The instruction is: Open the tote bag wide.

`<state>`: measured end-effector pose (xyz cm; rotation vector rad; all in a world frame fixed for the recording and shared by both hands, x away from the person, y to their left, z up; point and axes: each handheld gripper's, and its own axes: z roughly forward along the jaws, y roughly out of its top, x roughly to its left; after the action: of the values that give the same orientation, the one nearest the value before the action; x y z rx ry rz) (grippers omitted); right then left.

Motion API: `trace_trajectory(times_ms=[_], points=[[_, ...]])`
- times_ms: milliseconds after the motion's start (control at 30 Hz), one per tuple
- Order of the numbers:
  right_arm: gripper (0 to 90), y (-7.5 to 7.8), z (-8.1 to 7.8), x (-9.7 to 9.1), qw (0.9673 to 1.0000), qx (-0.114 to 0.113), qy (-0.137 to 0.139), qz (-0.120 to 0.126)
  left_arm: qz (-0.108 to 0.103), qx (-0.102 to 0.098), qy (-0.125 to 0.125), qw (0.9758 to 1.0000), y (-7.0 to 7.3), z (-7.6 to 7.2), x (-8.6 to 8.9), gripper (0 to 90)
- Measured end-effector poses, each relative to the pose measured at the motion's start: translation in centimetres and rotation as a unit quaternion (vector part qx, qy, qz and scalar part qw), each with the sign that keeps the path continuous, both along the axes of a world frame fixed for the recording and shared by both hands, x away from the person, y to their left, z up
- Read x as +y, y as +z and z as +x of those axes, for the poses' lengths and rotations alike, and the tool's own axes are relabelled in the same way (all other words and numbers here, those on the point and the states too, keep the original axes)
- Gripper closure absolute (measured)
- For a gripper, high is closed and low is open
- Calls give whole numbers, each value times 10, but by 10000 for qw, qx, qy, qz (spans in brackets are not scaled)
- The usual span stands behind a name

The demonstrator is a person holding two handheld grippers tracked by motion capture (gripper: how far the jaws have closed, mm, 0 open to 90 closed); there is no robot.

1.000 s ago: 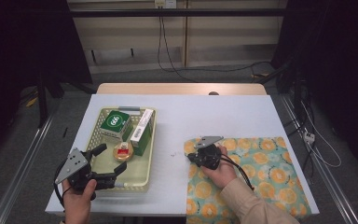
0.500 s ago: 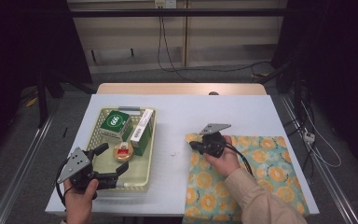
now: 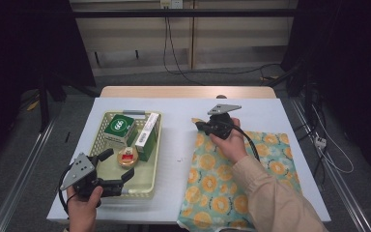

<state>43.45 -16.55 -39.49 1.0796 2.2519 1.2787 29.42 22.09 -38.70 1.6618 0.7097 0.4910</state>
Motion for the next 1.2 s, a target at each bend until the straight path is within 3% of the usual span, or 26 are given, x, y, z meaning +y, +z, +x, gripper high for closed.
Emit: trace_trajectory(times_ms=[533,800,867,1000,1033,1067,1100,1133,1200], points=[[900,-5,12,1,9998,6,-30,171,25,45,-21,10000,-1,-1,-4,44],[900,-2,48,19,9995,-42,-90,304,22,90,-27,10000,0,0,-7,44],[900,4,65,34,9994,-136,-53,298,16,87,-22,10000,1,0,-8,44],[900,9,82,50,9991,-285,-69,313,40,110,-46,9999,2,1,-9,44],[772,5,91,54,9984,-116,-151,541,15,151,-44,9999,1,1,-10,44],[772,5,91,54,9984,-116,-151,541,21,143,-71,9999,1,1,-10,44],[603,0,92,55,9987,-187,-250,400,30,143,-79,9999,1,1,-11,44],[576,-2,90,52,9991,-248,-145,323,43,146,-79,9999,1,1,-11,44],[423,-4,85,45,9988,-193,-174,423,47,136,-98,9998,1,0,-11,44]])
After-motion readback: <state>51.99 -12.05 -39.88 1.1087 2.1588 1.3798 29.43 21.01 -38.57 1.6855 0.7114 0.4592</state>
